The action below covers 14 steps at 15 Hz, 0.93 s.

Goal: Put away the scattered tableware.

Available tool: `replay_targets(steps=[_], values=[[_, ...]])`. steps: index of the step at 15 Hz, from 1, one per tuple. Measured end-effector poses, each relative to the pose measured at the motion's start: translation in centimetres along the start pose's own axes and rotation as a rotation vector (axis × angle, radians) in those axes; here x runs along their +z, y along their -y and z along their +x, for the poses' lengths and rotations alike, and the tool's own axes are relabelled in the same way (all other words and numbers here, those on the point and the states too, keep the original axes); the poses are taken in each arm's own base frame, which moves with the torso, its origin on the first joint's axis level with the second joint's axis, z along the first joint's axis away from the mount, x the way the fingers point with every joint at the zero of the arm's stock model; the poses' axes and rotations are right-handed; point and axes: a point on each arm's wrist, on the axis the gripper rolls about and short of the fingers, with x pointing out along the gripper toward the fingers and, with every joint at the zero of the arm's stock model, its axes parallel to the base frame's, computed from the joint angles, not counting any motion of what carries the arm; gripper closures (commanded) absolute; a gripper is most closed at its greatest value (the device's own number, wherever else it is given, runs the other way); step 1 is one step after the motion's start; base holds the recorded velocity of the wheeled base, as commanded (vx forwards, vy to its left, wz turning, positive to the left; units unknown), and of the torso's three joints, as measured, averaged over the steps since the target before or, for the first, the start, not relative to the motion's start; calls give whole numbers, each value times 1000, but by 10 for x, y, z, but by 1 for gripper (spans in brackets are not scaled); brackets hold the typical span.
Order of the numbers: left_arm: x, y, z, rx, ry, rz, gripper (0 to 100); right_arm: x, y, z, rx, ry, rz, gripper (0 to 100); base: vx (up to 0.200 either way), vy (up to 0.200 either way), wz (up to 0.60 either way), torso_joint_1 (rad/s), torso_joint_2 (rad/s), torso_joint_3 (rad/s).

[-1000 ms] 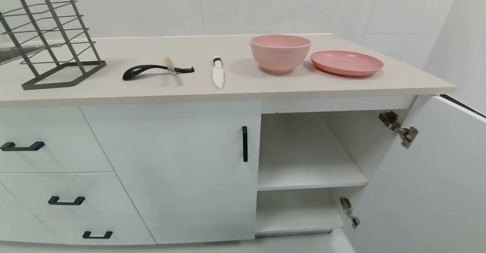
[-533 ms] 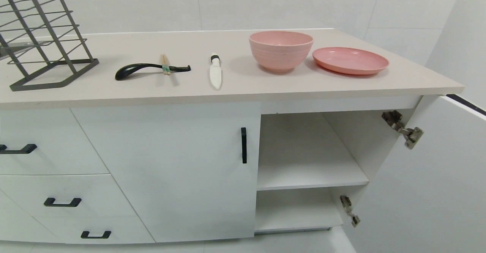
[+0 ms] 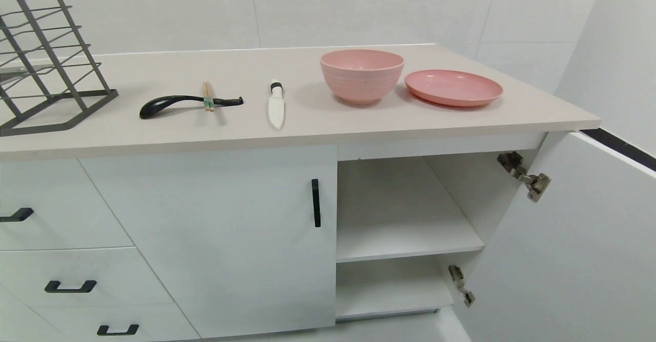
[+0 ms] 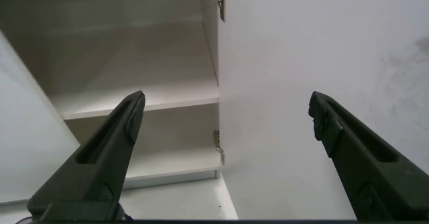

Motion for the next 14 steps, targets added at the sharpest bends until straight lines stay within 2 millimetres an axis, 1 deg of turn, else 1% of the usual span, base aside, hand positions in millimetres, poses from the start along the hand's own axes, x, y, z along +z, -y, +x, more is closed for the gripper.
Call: replay_targets(steps=[3, 7, 14], values=[[0, 0, 0, 0, 0, 0, 0, 0, 0, 0, 0, 0, 0, 0, 0, 0, 0, 0, 0, 0], [0, 0, 0, -1, -1, 0, 0, 0, 0, 0, -1, 1, 0, 0, 0, -200, 0, 5, -39, -2], [0, 0, 0, 0, 0, -2, 0, 0, 0, 0, -1, 0, -2, 0, 0, 0, 0, 0, 0, 0]])
